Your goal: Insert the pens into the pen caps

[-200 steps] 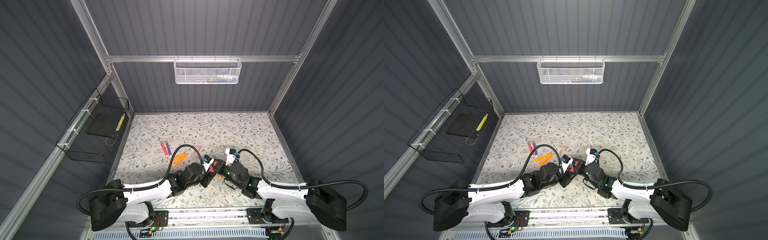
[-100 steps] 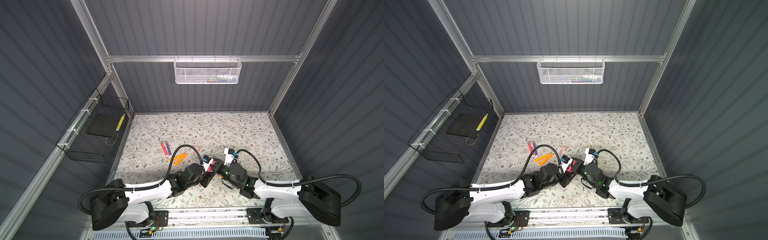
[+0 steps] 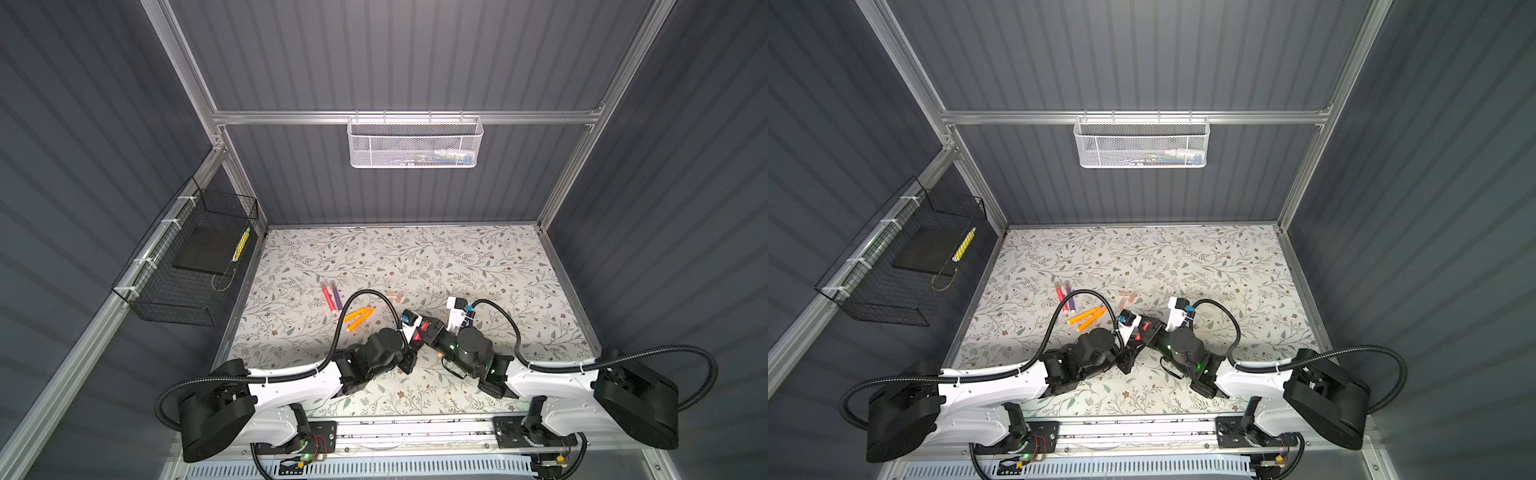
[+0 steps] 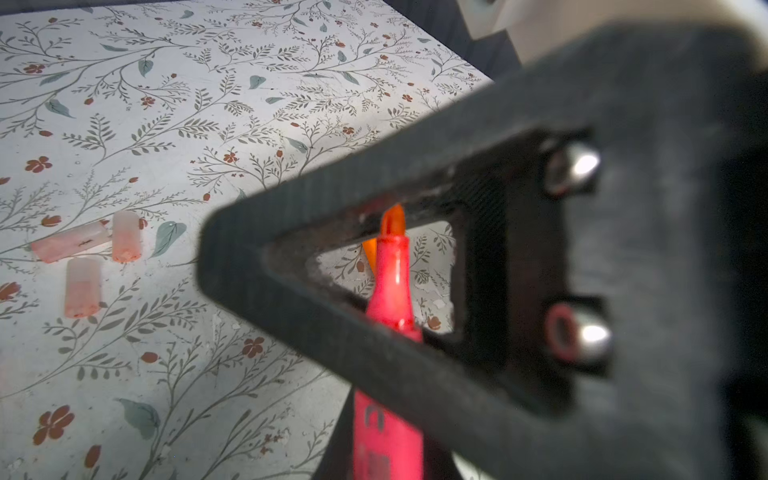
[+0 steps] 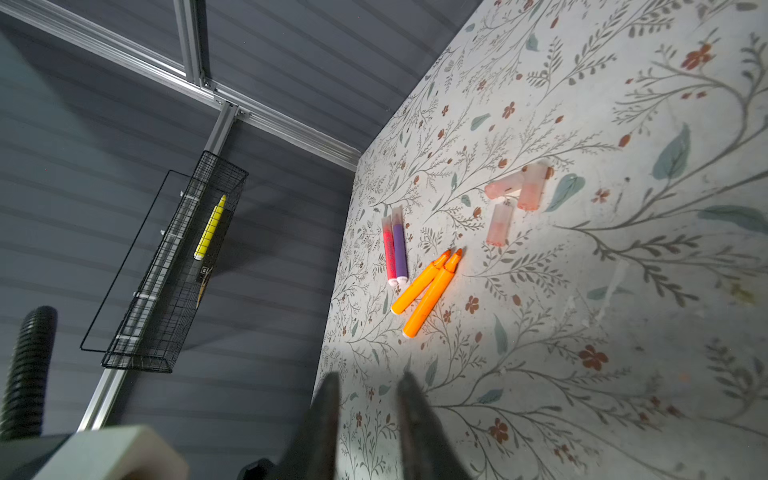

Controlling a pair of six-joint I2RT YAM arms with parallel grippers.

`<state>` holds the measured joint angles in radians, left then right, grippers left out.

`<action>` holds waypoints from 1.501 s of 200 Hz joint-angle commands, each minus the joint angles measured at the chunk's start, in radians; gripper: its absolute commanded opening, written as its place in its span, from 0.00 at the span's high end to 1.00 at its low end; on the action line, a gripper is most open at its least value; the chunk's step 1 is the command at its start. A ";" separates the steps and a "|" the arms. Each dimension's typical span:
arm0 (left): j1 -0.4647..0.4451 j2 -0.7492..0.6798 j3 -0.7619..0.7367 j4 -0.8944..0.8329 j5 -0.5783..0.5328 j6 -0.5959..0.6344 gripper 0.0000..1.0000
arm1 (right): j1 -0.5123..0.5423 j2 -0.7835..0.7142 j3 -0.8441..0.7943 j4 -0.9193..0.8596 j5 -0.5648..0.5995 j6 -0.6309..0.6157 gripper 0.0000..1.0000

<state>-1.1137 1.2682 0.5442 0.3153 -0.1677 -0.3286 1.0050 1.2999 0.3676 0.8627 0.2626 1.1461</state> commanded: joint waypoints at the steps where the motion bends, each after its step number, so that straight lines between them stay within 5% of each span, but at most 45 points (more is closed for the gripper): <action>1: 0.008 -0.053 -0.016 -0.026 -0.054 -0.041 1.00 | 0.006 -0.021 0.004 -0.011 0.038 -0.021 0.43; 38: 0.208 -0.237 0.050 -0.355 0.048 -0.245 1.00 | 0.004 -0.172 -0.016 -0.219 0.147 -0.058 0.32; 58: 0.241 -0.313 0.179 -0.602 -0.032 -0.245 1.00 | 0.003 -0.274 0.000 -0.370 0.204 -0.090 0.30; 89: 0.272 -0.295 0.322 -0.725 -0.197 -0.183 1.00 | -0.002 -0.328 0.055 -0.538 0.248 -0.150 0.28; 119: 0.342 -0.231 0.239 -0.566 -0.334 -0.172 1.00 | -0.005 -0.277 0.172 -0.726 0.270 -0.211 0.27; 153: 0.353 -0.313 0.052 -0.357 -0.248 -0.152 1.00 | -0.024 -0.084 0.375 -0.922 0.266 -0.295 0.26; 179: 0.354 -0.337 0.026 -0.364 -0.301 -0.158 1.00 | -0.060 0.095 0.549 -1.014 0.207 -0.361 0.27; 226: 0.353 -0.297 0.012 -0.297 -0.236 -0.147 1.00 | -0.109 0.420 0.882 -1.208 0.111 -0.446 0.37; 300: 0.353 -0.339 -0.004 -0.292 -0.263 -0.139 1.00 | -0.178 0.670 1.094 -1.246 -0.013 -0.492 0.45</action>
<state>-0.7593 0.9524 0.5606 0.0021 -0.4156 -0.4900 0.8410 1.9213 1.3899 -0.3328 0.2932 0.6838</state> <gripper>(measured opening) 0.167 0.556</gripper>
